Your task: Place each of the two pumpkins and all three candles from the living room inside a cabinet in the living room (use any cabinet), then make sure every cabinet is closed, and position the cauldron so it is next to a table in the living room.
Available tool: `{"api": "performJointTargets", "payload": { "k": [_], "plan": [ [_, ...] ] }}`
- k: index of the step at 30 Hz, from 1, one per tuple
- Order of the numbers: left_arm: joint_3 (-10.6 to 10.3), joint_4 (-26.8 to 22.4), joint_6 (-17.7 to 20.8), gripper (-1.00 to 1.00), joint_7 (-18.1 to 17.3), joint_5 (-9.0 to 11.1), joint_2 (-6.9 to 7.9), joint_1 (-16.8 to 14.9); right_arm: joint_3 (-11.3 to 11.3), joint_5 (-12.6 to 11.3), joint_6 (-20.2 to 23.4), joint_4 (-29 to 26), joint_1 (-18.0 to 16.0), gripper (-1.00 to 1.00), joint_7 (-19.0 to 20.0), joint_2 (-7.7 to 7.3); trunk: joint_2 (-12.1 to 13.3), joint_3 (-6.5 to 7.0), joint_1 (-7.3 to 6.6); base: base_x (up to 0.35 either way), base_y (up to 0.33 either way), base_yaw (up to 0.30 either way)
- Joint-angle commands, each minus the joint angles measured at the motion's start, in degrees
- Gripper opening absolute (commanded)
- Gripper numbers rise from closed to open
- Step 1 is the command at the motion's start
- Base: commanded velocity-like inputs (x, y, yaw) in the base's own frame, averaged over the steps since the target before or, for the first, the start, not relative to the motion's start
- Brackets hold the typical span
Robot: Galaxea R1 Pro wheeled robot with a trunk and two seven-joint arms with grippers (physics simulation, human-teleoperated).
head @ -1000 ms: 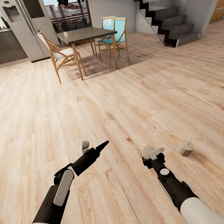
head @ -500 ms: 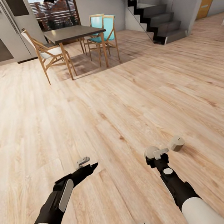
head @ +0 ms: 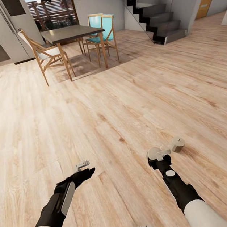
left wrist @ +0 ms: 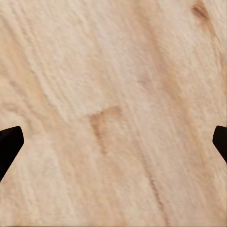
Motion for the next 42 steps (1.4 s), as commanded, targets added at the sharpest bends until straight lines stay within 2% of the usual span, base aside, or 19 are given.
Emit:
{"api": "performJointTargets", "payload": {
  "k": [1,7,19,42],
  "plan": [
    [-0.01,-0.01,-0.01,1.0,0.07,-0.03,0.03,0.0,0.03,0.01,-0.07,-0.04,0.0,-1.0,-0.01,0.01,0.0,0.0,0.0,0.0,0.0,0.0],
    [-0.02,0.05,0.03,1.0,0.19,-0.22,0.19,0.0,0.12,-0.03,-0.09,-0.51,0.0,-1.0,-0.11,0.45,0.0,0.0,0.0,0.0,0.0,-0.063],
    [-0.01,-0.01,0.05,1.0,0.19,-0.26,0.23,-0.02,0.02,-0.07,0.19,-1.02,0.0,-1.0,-0.13,0.5,0.0,0.32,0.0,0.085,0.0,-0.273],
    [-0.03,0.14,0.05,1.0,0.19,-0.26,0.22,-0.02,0.01,-0.07,-0.48,-1.16,0.0,-1.0,-0.04,0.24,0.0,1.64,0.0,0.002,0.0,-0.254]
  ]
}}
